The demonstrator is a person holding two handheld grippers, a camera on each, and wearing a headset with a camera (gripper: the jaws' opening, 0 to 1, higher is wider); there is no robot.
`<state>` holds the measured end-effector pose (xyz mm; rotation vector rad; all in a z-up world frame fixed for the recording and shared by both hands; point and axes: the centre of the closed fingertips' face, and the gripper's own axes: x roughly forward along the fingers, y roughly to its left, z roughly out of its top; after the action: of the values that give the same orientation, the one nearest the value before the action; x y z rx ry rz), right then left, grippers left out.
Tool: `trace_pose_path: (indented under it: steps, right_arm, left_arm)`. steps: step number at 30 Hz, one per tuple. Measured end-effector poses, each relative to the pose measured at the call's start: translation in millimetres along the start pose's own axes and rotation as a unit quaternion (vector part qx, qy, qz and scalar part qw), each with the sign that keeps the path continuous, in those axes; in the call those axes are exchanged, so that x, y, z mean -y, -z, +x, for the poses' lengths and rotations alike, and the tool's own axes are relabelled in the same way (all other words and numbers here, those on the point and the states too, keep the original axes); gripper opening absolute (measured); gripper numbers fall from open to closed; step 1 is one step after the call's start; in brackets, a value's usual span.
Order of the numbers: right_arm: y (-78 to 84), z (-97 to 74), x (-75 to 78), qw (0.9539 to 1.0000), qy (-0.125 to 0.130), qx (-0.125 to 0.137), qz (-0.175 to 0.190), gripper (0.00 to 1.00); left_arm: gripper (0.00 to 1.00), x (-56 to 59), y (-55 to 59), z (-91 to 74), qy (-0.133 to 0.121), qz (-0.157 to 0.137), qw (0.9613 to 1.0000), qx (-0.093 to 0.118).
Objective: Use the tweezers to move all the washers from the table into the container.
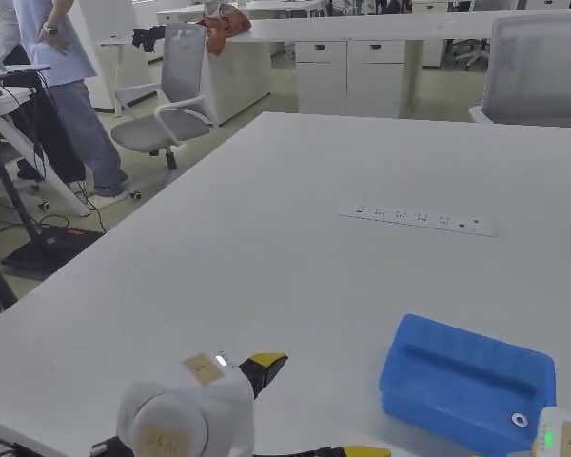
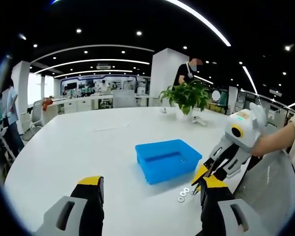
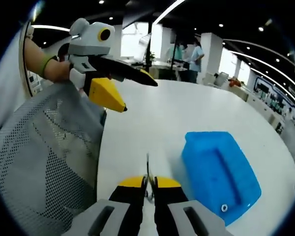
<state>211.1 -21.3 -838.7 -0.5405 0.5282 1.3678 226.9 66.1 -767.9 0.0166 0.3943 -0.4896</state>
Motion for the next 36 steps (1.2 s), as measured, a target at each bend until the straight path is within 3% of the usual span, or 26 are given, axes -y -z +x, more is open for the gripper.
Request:
trace_pose_path:
  steps: [4,5,7,15,21,24,31,36]
  right_arm:
    - [0.0,-0.5,8.7,0.9975,0.003,0.01,0.069,0.02]
    - [0.0,-1.0,11.0,0.9941,0.003,0.014,0.107,0.02]
    - [-0.7,-3.2,17.6,0.9915,0.004,0.018,0.129,0.02]
    - [-23.9,-24.0,37.0,0.9874,0.001,0.044,0.152,0.03]
    - [-49.0,-42.2,58.4,0.9762,0.005,0.096,0.194,0.03]
    - [-54.8,-48.9,68.8,0.974,0.01,0.108,0.199,0.03]
    - [-58.6,-55.2,89.2,0.9728,0.028,0.111,0.202,0.03]
    - [-55.0,-55.2,107.0,0.9686,0.039,0.109,0.22,0.03]
  left_arm:
    - [0.82,0.2,-0.1,0.0,0.001,0.0,1.0,0.001]
    - [0.82,0.3,-0.3,0.0,0.001,-0.001,1.0,0.001]
    - [0.82,0.3,-0.9,-0.2,0.001,-0.001,1.0,0.003]
    - [0.82,-0.4,-2.3,-0.6,0.0,-0.004,1.0,0.008]
    - [0.82,0.0,-1.2,-0.3,0.001,-0.002,1.0,0.005]
    - [0.82,0.0,-1.0,-0.3,0.001,-0.002,1.0,0.005]
    - [0.82,-0.6,-1.2,-0.6,-0.001,-0.001,1.0,0.006]
    - [0.82,-0.4,-1.8,-0.6,0.0,-0.004,1.0,0.007]
